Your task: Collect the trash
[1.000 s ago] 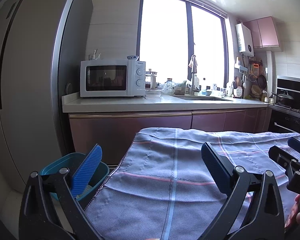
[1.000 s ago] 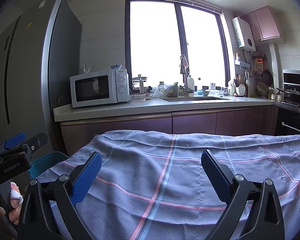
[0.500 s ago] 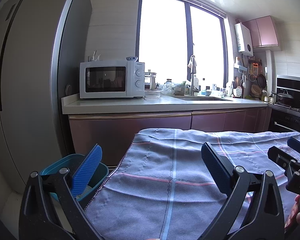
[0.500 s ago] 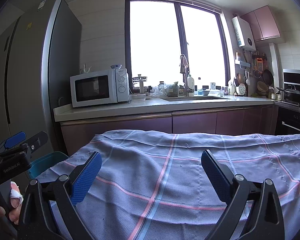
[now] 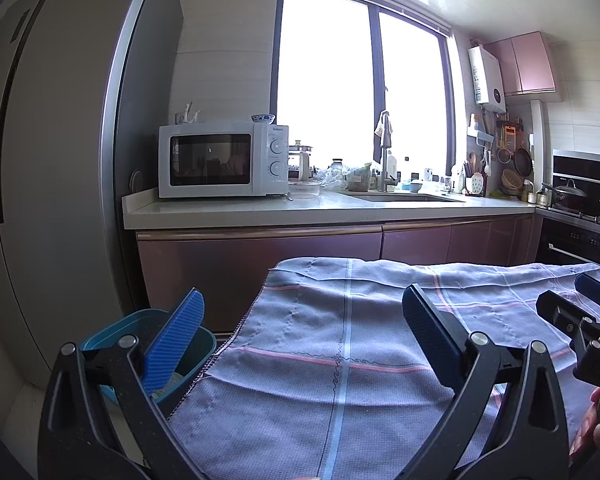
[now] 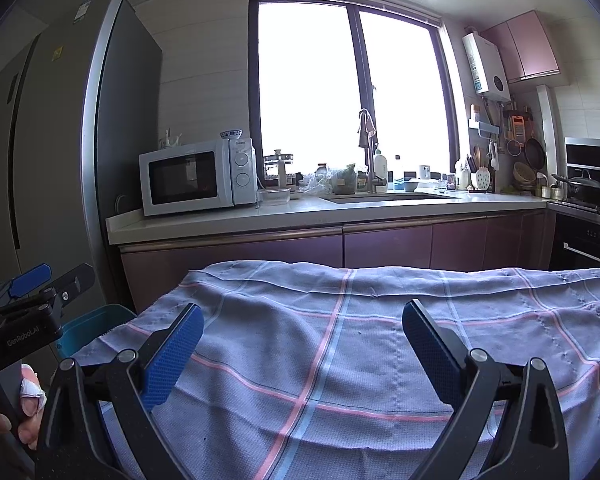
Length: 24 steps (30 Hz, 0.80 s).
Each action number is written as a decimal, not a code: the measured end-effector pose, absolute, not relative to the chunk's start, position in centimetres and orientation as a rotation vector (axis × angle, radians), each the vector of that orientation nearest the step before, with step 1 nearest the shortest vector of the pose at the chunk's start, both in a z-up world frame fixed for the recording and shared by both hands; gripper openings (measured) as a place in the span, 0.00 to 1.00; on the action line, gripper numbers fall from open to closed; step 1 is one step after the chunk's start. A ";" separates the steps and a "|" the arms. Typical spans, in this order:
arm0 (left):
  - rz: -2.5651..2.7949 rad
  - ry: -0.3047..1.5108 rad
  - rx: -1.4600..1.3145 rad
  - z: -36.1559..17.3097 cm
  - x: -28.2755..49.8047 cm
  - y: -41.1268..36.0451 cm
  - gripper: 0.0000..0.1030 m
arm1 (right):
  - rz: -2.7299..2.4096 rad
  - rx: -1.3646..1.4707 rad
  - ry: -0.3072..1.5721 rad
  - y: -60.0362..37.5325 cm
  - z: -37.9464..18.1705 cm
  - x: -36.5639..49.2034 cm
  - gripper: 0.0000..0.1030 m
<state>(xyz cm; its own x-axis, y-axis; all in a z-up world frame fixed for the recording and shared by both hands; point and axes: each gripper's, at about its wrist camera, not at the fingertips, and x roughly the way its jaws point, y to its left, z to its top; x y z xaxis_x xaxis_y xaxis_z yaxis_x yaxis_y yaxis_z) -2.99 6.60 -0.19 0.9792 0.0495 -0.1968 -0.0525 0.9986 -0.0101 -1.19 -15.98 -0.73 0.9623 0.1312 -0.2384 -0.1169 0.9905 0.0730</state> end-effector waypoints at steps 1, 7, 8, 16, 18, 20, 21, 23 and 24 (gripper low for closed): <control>0.053 0.197 -0.015 -0.2 -3.0 6.6 0.95 | 0.125 0.059 0.246 -16.0 -0.7 -1.2 0.93; 0.052 0.197 -0.014 -0.2 -3.0 6.6 0.95 | 0.126 0.061 0.248 -16.1 -0.8 -1.2 0.93; 0.052 0.197 -0.015 -0.2 -2.9 6.6 0.95 | 0.126 0.059 0.248 -16.2 -0.8 -1.1 0.93; 0.053 0.196 -0.012 -0.2 -2.9 6.5 0.95 | 0.126 0.061 0.247 -16.2 -0.7 -1.0 0.93; 0.053 0.197 -0.015 -0.2 -3.0 6.5 0.95 | 0.126 0.060 0.249 -16.2 -0.7 -1.0 0.93; 0.053 0.197 -0.014 -0.2 -2.9 6.5 0.95 | 0.126 0.061 0.248 -16.3 -0.7 -1.0 0.93; 0.054 0.198 -0.014 -0.2 -2.9 6.5 0.95 | 0.126 0.062 0.249 -16.3 -0.7 -1.0 0.93; 0.053 0.198 -0.015 -0.2 -2.8 6.5 0.95 | 0.123 0.062 0.247 -16.3 -0.8 -0.9 0.93; 0.054 0.197 -0.013 -0.2 -2.9 6.5 0.95 | 0.122 0.062 0.248 -16.3 -0.8 -0.9 0.93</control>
